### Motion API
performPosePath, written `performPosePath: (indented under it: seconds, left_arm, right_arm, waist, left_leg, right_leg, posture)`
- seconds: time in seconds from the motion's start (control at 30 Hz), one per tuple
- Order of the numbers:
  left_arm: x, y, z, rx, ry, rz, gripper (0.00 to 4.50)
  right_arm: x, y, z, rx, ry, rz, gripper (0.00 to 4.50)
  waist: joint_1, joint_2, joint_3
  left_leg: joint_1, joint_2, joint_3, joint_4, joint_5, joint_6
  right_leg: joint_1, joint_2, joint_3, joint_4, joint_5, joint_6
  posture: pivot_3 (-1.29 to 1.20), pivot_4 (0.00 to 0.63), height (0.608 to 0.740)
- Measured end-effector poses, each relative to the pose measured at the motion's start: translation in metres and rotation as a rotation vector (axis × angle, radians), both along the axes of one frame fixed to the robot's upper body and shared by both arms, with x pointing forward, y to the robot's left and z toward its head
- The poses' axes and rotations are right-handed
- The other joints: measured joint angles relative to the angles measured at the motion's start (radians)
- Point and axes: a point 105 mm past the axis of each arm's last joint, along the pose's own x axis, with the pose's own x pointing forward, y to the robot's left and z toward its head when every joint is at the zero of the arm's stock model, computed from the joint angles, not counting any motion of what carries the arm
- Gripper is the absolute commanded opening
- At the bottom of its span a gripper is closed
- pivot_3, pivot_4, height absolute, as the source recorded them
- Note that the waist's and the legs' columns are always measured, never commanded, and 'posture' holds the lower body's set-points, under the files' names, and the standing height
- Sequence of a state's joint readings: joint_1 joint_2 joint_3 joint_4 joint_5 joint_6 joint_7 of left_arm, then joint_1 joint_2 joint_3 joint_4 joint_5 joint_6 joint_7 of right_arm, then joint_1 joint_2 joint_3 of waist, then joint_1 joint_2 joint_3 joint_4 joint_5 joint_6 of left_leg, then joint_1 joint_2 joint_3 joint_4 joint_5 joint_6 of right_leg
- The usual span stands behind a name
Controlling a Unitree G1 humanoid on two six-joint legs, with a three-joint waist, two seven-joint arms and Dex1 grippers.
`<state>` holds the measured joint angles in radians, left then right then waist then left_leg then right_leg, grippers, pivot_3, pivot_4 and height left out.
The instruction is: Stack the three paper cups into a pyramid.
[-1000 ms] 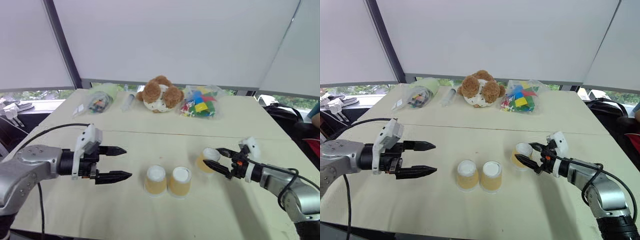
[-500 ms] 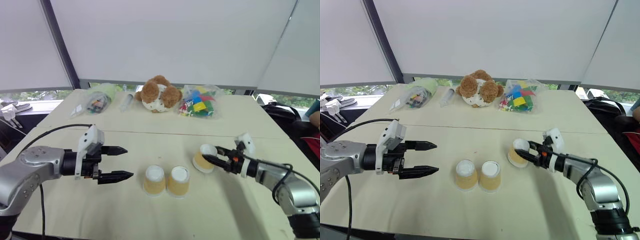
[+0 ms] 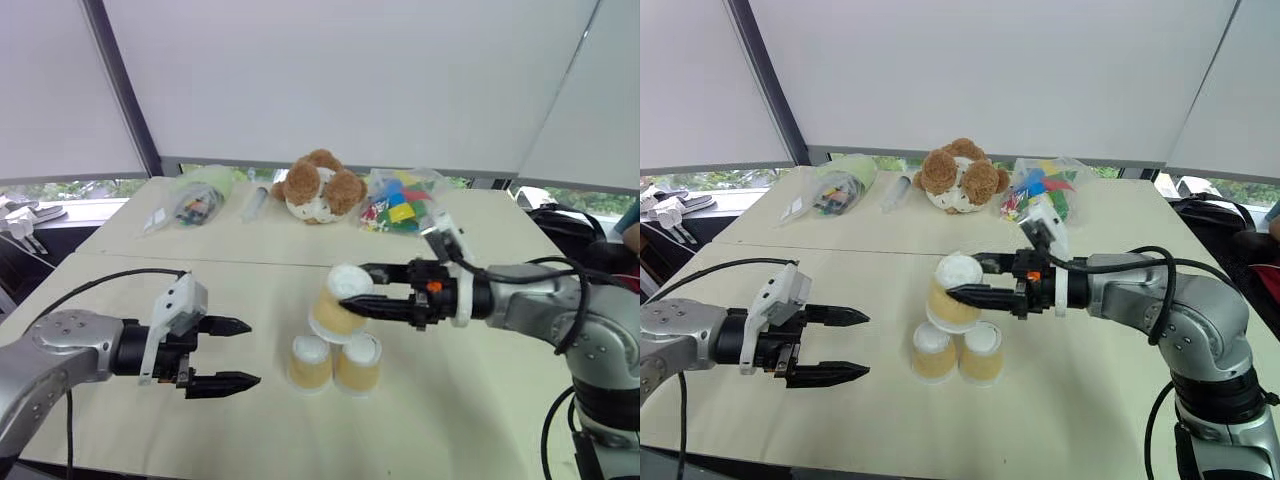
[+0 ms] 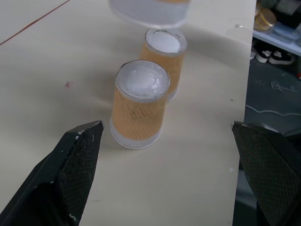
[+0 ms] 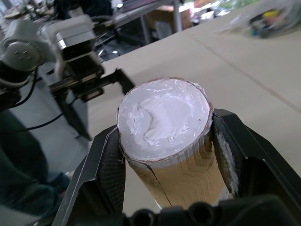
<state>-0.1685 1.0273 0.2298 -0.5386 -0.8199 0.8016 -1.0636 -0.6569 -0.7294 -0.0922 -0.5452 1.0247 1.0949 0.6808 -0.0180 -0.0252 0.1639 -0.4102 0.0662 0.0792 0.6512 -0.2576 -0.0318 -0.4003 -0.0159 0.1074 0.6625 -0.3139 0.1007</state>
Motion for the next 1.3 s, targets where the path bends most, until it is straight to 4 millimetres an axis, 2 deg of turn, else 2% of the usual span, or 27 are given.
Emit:
performPosePath:
  seconds: [0.17,0.63,0.7,0.77,0.8,1.1,1.2,1.3]
  left_arm:
    - [-0.004,0.000,0.004,-0.008,-0.013,-0.001,4.50]
    - [-0.003,0.000,-0.001,-0.016,-0.003,0.022,4.50]
    - [-0.003,0.000,-0.002,-0.015,-0.002,0.024,4.50]
    - [-0.003,0.000,-0.002,-0.015,-0.003,0.026,4.50]
    - [-0.003,0.000,-0.002,-0.015,-0.003,0.026,4.50]
    - [0.000,-0.002,0.001,-0.017,-0.017,0.021,4.50]
    - [0.002,-0.002,0.002,-0.024,-0.019,0.021,4.50]
    - [0.004,-0.001,0.000,-0.034,-0.004,0.028,4.50]
  right_arm:
    - [0.000,-0.002,-0.017,-0.010,0.073,-0.018,2.27]
    - [0.007,-0.002,-0.035,-0.045,0.095,-0.028,2.27]
    - [0.009,-0.002,-0.036,-0.040,0.093,-0.031,3.31]
    - [0.010,-0.002,-0.036,-0.038,0.086,-0.035,4.16]
    - [0.010,-0.002,-0.036,-0.039,0.081,-0.037,4.45]
    - [0.011,-0.002,-0.033,-0.030,0.071,-0.038,4.45]
    - [0.010,-0.009,-0.022,0.003,0.059,-0.039,4.45]
    - [0.013,-0.021,0.001,0.081,0.032,-0.062,4.45]
  waist:
    - [-0.002,-0.001,0.000]
    - [-0.003,-0.001,0.000]
    - [-0.003,-0.001,0.000]
    - [-0.003,-0.001,0.000]
    - [-0.003,-0.001,0.000]
    - [-0.002,-0.001,0.000]
    - [-0.001,-0.001,0.000]
    - [-0.002,-0.001,0.000]
  left_leg:
    - [0.000,0.000,0.000,-0.001,0.000,0.000]
    - [0.000,0.000,0.000,-0.001,0.000,0.000]
    - [0.000,0.000,0.000,-0.001,0.000,0.000]
    - [0.000,0.000,0.000,-0.001,0.000,0.000]
    - [0.000,0.000,0.000,-0.001,0.000,0.000]
    - [0.000,0.000,0.000,-0.001,0.000,0.000]
    - [0.000,0.000,0.000,-0.001,0.000,0.000]
    - [0.000,0.000,0.000,-0.001,0.000,0.000]
  right_leg:
    - [0.000,0.001,0.000,0.000,0.000,0.000]
    - [-0.001,0.001,0.000,0.000,0.001,0.001]
    - [-0.001,0.001,0.000,0.000,0.001,0.001]
    - [-0.001,0.001,0.000,0.000,0.001,0.001]
    - [-0.001,0.001,0.000,0.000,0.001,0.001]
    - [-0.001,0.001,0.000,0.000,0.001,0.001]
    - [-0.001,0.001,0.000,0.000,0.001,0.001]
    - [-0.001,0.001,0.000,0.000,0.001,0.001]
  posture:
    - [0.00,0.150,0.740]
    - [0.00,0.150,0.740]
    - [0.00,0.150,0.740]
    - [0.00,0.150,0.740]
    - [0.00,0.150,0.740]
    - [0.00,0.150,0.740]
    - [0.00,0.150,0.740]
    - [0.00,0.150,0.740]
